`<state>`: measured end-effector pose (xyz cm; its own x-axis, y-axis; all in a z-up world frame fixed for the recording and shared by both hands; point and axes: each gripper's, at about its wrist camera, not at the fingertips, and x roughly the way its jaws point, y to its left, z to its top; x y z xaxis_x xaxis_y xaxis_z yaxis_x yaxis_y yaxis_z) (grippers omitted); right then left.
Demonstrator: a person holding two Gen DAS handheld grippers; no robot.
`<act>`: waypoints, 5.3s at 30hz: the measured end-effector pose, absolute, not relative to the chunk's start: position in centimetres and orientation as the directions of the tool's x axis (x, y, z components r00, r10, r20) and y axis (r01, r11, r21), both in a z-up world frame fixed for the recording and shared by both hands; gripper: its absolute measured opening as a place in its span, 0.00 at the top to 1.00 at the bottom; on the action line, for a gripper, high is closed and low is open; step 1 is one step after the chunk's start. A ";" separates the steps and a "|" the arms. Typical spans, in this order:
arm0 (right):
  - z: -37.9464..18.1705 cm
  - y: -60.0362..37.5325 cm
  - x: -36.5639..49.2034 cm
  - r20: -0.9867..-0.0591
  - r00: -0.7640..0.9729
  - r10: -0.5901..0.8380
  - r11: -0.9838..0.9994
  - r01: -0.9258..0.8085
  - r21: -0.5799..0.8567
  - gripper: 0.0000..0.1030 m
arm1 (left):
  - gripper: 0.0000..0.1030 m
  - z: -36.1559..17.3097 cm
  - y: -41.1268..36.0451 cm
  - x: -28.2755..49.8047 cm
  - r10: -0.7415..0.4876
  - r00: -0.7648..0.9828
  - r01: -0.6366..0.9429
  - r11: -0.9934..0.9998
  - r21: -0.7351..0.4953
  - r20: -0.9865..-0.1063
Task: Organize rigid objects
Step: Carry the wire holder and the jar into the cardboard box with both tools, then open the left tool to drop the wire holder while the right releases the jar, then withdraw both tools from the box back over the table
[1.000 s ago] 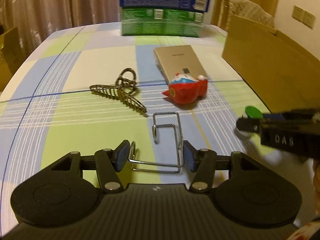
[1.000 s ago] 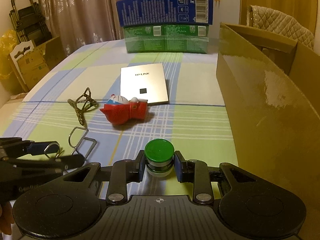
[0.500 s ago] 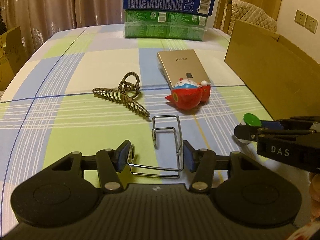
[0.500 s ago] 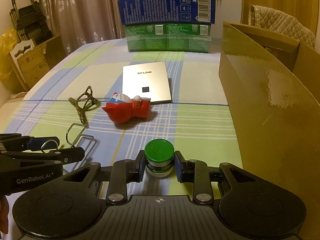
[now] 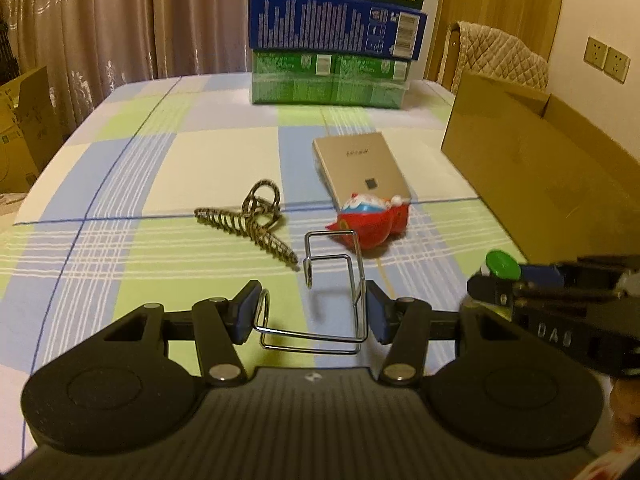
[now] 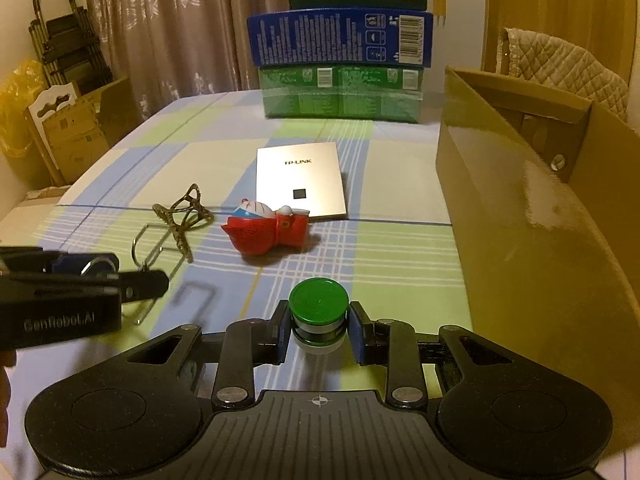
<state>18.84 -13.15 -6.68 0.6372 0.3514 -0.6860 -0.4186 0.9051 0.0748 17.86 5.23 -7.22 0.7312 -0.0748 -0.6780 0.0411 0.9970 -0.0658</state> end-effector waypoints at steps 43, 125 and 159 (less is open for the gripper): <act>8.4 -29.3 8.8 -0.549 0.807 0.217 0.975 -0.203 0.086 0.74 | 0.52 6.3 -7.6 8.6 -0.252 0.782 0.231 0.967 -0.111 -0.570; 5.1 -35.4 18.3 -0.626 0.746 0.225 0.974 -0.162 0.157 0.74 | 0.41 3.4 -13.9 17.1 -0.280 0.728 0.251 0.958 -0.137 -0.626; 10.4 -26.2 10.3 -0.544 0.760 0.357 0.934 -0.294 0.203 0.46 | 0.41 4.0 2.8 8.0 -0.051 0.776 -0.045 0.990 -0.136 -0.628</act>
<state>10.28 -26.19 10.40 0.7595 0.3572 -0.5436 -0.2942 0.9340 0.2027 7.97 2.82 4.01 0.7764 -0.0507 -0.6282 -0.0452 0.9897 -0.1357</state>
